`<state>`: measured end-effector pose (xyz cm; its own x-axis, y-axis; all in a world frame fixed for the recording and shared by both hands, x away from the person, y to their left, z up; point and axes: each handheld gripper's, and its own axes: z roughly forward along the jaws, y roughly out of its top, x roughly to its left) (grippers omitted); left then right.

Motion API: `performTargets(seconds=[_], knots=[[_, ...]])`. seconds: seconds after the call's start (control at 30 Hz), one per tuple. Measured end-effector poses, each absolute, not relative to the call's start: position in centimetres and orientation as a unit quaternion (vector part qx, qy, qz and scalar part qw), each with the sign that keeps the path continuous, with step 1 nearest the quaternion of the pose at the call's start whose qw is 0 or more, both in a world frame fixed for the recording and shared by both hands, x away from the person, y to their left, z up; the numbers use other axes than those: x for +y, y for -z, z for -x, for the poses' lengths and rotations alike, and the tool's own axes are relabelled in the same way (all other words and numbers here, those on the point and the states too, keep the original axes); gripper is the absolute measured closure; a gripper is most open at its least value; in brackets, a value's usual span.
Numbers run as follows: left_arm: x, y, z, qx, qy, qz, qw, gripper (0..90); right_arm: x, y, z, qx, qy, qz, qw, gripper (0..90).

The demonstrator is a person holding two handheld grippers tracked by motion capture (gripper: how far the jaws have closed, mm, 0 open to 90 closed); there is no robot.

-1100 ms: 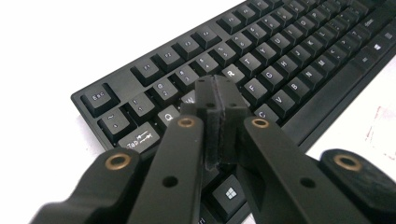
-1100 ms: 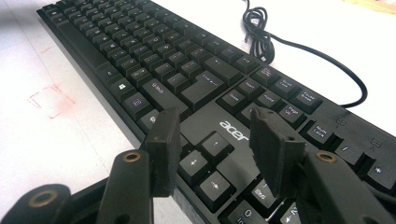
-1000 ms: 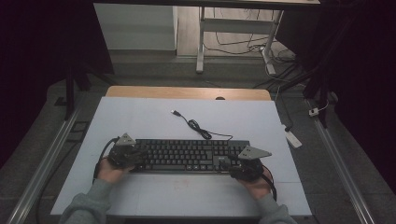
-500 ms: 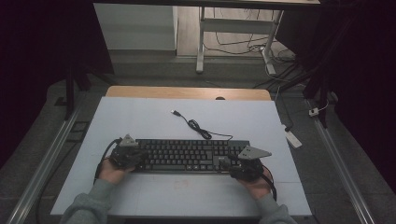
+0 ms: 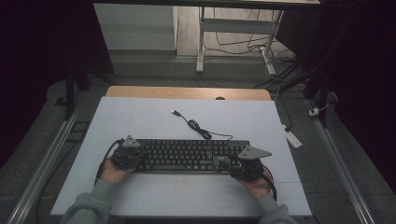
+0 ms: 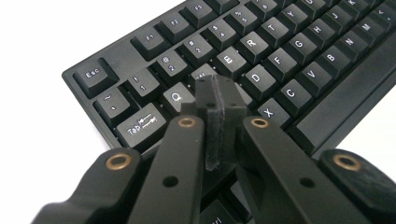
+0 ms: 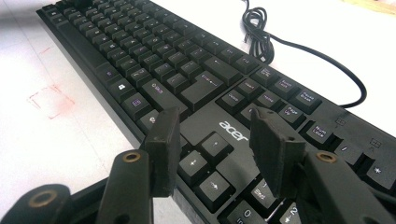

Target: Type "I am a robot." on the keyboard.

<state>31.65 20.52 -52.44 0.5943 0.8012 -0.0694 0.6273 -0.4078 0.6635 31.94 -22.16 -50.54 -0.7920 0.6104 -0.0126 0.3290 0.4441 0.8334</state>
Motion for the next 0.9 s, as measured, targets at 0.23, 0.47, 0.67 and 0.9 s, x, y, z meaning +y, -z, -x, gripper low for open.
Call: performTargets(seconds=[0.23, 0.47, 0.67, 0.9], knots=[[20.8, 51.7, -31.3, 0.428, -0.146, -0.816, 0.359, 86.8, -22.2, 50.5, -31.9, 0.834, -0.447, -0.281, 0.159, 53.2], [22.0, 50.6, -31.0, 0.448, -0.145, -0.783, 0.407, 55.2, -22.2, 50.5, -31.9, 0.834, -0.447, -0.282, 0.158, 53.1], [22.7, 50.5, -31.1, 0.462, -0.133, -0.772, 0.417, 40.2, -22.2, 50.5, -31.9, 0.834, -0.446, -0.283, 0.16, 53.1], [22.7, 50.5, -31.2, 0.461, -0.128, -0.773, 0.418, 34.3, -22.2, 50.5, -32.0, 0.834, -0.446, -0.283, 0.159, 52.8]])
